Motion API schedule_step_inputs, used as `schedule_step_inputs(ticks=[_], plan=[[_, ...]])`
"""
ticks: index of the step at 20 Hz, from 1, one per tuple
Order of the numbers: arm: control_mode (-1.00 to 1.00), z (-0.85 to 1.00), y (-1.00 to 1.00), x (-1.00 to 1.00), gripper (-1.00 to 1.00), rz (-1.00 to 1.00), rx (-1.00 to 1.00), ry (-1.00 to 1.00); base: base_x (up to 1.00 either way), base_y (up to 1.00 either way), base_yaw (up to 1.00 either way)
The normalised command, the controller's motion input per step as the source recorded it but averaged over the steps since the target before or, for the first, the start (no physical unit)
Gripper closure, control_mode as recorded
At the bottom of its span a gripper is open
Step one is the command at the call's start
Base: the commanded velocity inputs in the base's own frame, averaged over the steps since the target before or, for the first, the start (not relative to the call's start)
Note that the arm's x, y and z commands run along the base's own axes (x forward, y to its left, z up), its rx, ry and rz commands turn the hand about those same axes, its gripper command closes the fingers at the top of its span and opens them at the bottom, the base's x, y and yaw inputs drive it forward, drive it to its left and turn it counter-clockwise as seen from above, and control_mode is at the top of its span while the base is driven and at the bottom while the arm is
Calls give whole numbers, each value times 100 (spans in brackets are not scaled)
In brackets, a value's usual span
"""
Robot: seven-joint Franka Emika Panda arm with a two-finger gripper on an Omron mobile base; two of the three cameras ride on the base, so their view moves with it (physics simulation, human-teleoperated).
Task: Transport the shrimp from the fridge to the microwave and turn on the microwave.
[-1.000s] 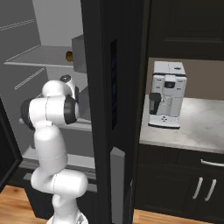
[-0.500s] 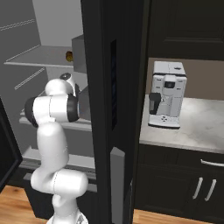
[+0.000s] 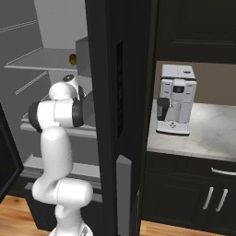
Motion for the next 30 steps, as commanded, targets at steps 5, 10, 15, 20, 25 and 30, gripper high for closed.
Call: schedule_step_inputs(ticks=[5, 10, 15, 20, 25, 30], plan=[[-100, -86, 0, 0, -100, -4, -1, 1, 0, 0, 0], [-100, -43, 0, 0, -100, -1, 0, 0, 0, 0, 0], [-100, 0, 0, 0, -100, 0, 0, 0, 0, 0, 0], [-100, -14, 0, 0, -100, 0, -1, 0, 0, 0, 0], [-100, -11, 0, 0, -100, 0, -1, 0, 0, 0, 0], [-100, -12, 0, 0, -100, 0, 0, 0, 0, 0, 0]])
